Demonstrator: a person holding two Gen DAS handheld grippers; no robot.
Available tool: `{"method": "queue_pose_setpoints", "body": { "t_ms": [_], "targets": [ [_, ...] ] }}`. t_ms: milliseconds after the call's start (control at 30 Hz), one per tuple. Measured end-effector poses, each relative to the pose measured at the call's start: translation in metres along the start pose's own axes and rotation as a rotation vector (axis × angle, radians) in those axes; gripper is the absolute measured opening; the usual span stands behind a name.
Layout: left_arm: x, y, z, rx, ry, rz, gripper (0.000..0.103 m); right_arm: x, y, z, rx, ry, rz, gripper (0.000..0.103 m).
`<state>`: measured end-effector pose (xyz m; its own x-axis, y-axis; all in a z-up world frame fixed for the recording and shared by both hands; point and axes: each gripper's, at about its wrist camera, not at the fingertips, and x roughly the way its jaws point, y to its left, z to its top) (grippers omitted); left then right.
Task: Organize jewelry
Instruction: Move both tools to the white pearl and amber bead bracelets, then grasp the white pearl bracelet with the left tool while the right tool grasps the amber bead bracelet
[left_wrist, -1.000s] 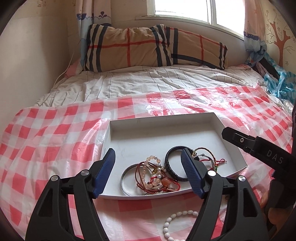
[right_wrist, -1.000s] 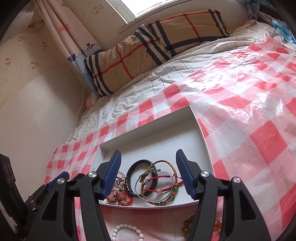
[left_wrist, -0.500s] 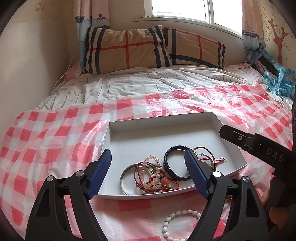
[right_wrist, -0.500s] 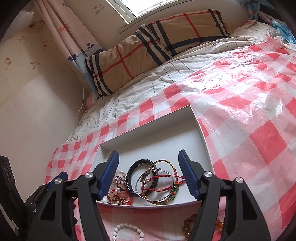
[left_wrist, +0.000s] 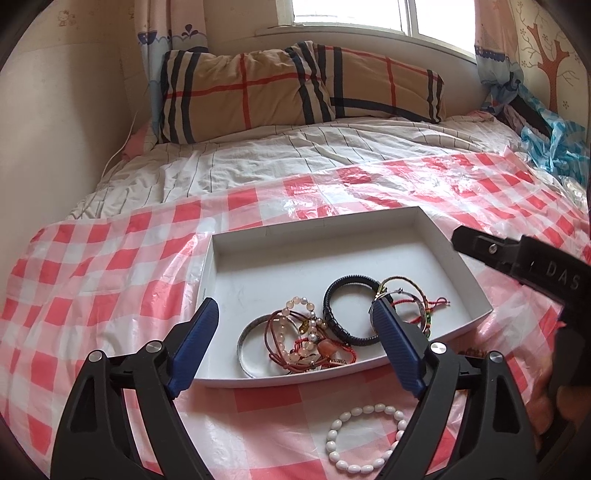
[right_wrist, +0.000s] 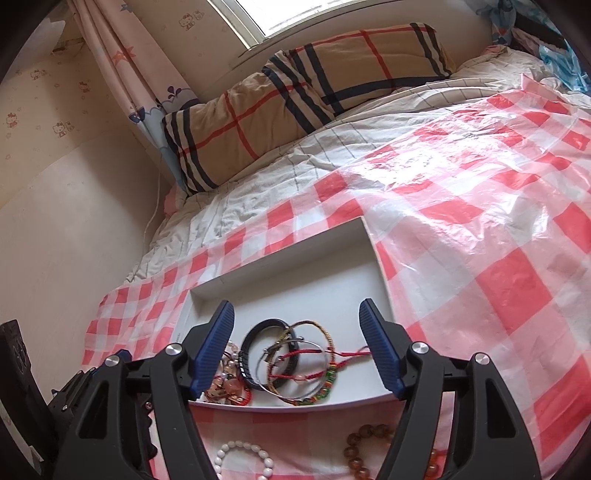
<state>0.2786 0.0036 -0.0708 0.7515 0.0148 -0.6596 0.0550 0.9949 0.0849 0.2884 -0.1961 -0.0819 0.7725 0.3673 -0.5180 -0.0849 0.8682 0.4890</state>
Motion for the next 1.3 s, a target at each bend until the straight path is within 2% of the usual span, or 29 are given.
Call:
{"method": "queue_pose_setpoints", "body": {
  "t_ms": [100, 167, 267, 367, 467, 633, 800, 900, 933, 1000, 1067, 1100, 1133, 1233, 1300],
  "targets": [
    [-0.001, 0.008, -0.003, 0.004, 0.020, 0.011, 0.082, -0.009, -0.012, -0.003, -0.013, 0.034, -0.060, 0.070],
    [-0.002, 0.022, -0.005, -0.032, 0.041, 0.009, 0.082, -0.014, -0.022, -0.006, -0.011, 0.058, -0.100, 0.070],
    [0.001, 0.038, -0.009, -0.084, 0.090, -0.037, 0.082, -0.016, -0.039, -0.011, 0.000, 0.113, -0.153, 0.070],
    [0.008, 0.043, -0.015, -0.084, 0.142, -0.072, 0.082, -0.015, -0.051, -0.022, 0.001, 0.177, -0.188, 0.070],
    [0.013, 0.027, -0.023, 0.004, 0.190, -0.111, 0.082, -0.016, -0.055, -0.036, -0.045, 0.230, -0.228, 0.070],
    [0.016, -0.011, -0.039, 0.198, 0.216, -0.121, 0.082, -0.018, -0.046, -0.054, -0.147, 0.267, -0.253, 0.070],
    [0.027, -0.027, -0.051, 0.258, 0.247, -0.102, 0.082, -0.010, -0.036, -0.062, -0.227, 0.285, -0.280, 0.070],
    [0.032, -0.032, -0.057, 0.279, 0.255, -0.108, 0.079, -0.012, -0.033, -0.064, -0.236, 0.280, -0.257, 0.066],
    [0.033, -0.033, -0.059, 0.284, 0.254, -0.114, 0.077, -0.012, -0.032, -0.065, -0.240, 0.283, -0.260, 0.066],
    [0.038, -0.037, -0.065, 0.302, 0.269, -0.114, 0.070, -0.009, -0.032, -0.070, -0.252, 0.309, -0.261, 0.057],
    [0.045, -0.039, -0.072, 0.311, 0.310, -0.145, 0.054, -0.009, -0.030, -0.075, -0.253, 0.339, -0.228, 0.036],
    [0.043, -0.038, -0.072, 0.293, 0.324, -0.185, 0.037, -0.010, -0.030, -0.076, -0.249, 0.349, -0.203, 0.031],
    [0.041, -0.037, -0.072, 0.283, 0.339, -0.214, 0.025, -0.011, -0.030, -0.078, -0.242, 0.357, -0.189, 0.018],
    [0.036, -0.034, -0.074, 0.279, 0.351, -0.242, 0.024, -0.017, -0.032, -0.081, -0.241, 0.350, -0.210, 0.017],
    [0.033, -0.032, -0.073, 0.261, 0.339, -0.230, 0.024, -0.018, -0.036, -0.080, -0.233, 0.332, -0.245, 0.027]
  ]
}}
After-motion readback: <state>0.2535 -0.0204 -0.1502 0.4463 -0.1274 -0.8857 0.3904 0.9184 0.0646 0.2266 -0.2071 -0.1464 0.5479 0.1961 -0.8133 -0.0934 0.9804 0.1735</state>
